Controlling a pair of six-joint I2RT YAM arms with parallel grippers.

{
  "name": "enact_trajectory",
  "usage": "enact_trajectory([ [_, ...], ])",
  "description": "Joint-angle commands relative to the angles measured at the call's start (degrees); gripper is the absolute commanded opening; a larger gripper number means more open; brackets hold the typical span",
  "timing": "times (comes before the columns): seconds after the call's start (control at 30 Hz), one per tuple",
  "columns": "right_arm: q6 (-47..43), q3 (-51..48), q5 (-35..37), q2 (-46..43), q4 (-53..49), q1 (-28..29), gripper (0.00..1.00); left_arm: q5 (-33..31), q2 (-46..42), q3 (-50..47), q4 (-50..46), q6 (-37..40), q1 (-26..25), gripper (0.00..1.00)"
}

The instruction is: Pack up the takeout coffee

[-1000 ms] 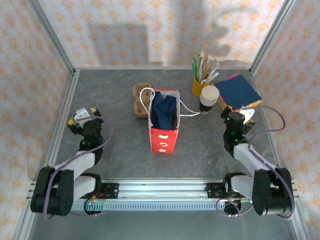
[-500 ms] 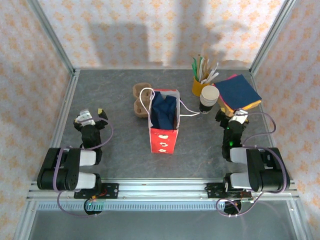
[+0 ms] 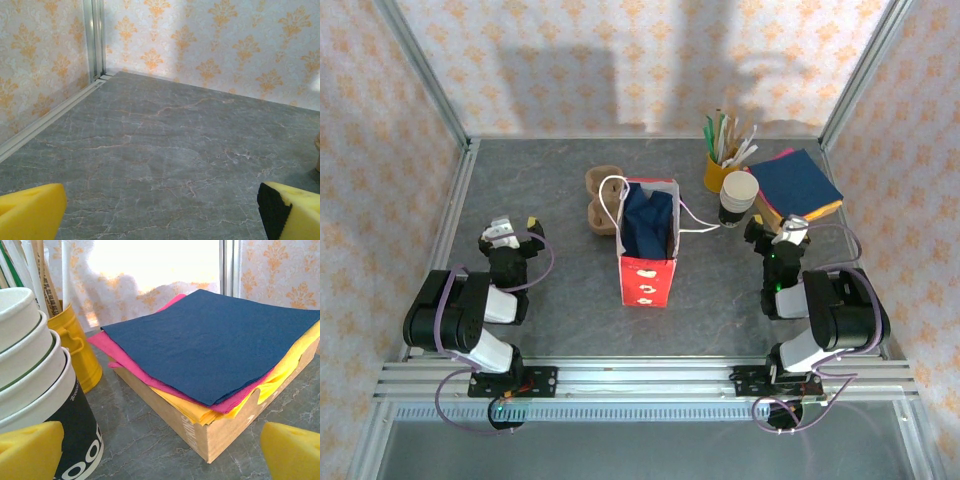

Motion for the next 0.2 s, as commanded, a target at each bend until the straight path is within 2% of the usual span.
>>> enact_trajectory([
  [0.0, -1.19, 0.79, 1.02, 0.05, 1.14, 0.57, 1.00, 0.09, 0.46, 0.62, 3.94, 0.47, -0.18, 0.99],
  [0.17, -1.19, 0.44, 1.10, -0.17, 1.50, 0.57, 1.00, -0.01, 0.26, 0.72, 3.22, 0.45, -0.26, 0.99],
])
